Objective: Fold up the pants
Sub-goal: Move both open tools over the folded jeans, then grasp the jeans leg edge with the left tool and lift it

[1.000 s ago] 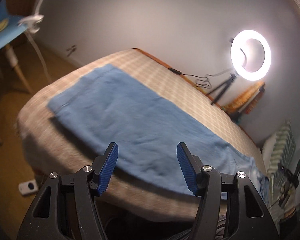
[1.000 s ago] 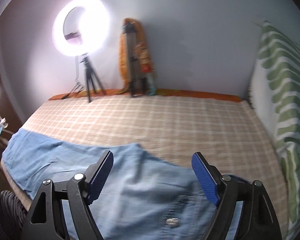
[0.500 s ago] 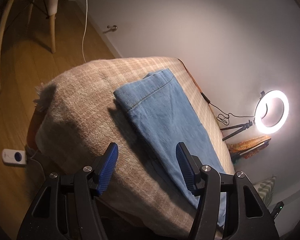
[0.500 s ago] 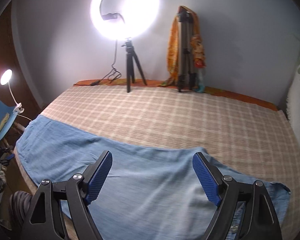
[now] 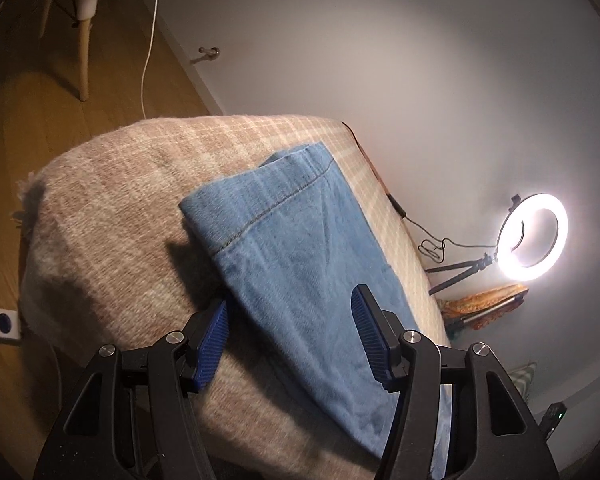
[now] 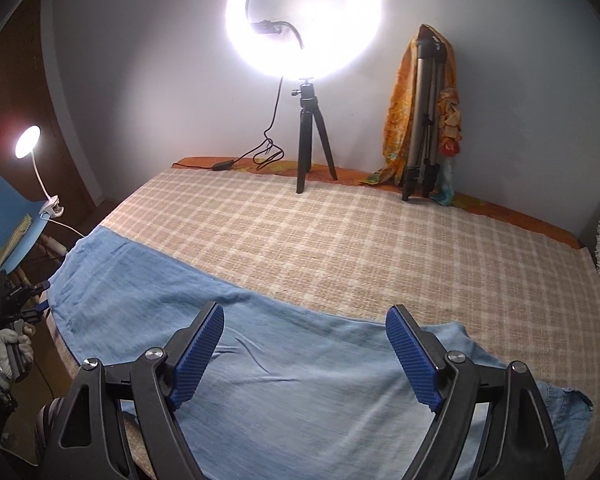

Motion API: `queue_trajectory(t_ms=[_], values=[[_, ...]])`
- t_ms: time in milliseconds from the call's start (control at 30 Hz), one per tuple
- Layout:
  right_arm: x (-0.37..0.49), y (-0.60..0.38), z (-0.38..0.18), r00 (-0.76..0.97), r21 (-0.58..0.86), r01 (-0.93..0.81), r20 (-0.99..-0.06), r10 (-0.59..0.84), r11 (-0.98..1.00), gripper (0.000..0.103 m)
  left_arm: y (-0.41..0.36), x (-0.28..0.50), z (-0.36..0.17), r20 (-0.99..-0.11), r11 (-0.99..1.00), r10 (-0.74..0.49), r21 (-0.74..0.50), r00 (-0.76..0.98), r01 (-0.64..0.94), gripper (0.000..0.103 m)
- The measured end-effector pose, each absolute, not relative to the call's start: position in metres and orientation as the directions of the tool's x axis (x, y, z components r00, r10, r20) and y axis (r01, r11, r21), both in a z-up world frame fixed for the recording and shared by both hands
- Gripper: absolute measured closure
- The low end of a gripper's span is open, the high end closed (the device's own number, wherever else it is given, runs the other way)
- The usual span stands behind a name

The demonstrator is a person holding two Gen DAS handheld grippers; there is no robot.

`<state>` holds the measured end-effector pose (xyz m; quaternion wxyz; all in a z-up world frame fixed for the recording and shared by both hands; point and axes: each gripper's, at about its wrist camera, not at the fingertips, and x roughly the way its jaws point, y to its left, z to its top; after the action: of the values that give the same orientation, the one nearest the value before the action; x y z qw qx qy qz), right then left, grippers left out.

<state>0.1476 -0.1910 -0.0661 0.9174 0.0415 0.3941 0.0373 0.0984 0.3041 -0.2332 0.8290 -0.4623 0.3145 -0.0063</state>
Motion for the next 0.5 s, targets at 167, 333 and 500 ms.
queue_trajectory(t_ms=[167,333,500], values=[[0.154,-0.181,-0.069,0.678,0.106,-0.049,-0.726,0.111,0.993,0.017,0.305,0.107,-0.231,-0.507,0.562,-0.278,-0.775,0.816,-0.29,0.045],[0.159,-0.175,-0.074,0.667,0.117,-0.052,-0.735,0.121,0.992,0.017,0.303,0.108,-0.229,-0.503,0.572,-0.263,-0.769,0.823,-0.287,0.056],[0.164,-0.167,-0.081,0.655,0.13,-0.07,-0.742,0.144,0.989,0.017,0.303,0.113,-0.232,-0.52,0.572,-0.238,-0.758,0.821,-0.314,0.088]])
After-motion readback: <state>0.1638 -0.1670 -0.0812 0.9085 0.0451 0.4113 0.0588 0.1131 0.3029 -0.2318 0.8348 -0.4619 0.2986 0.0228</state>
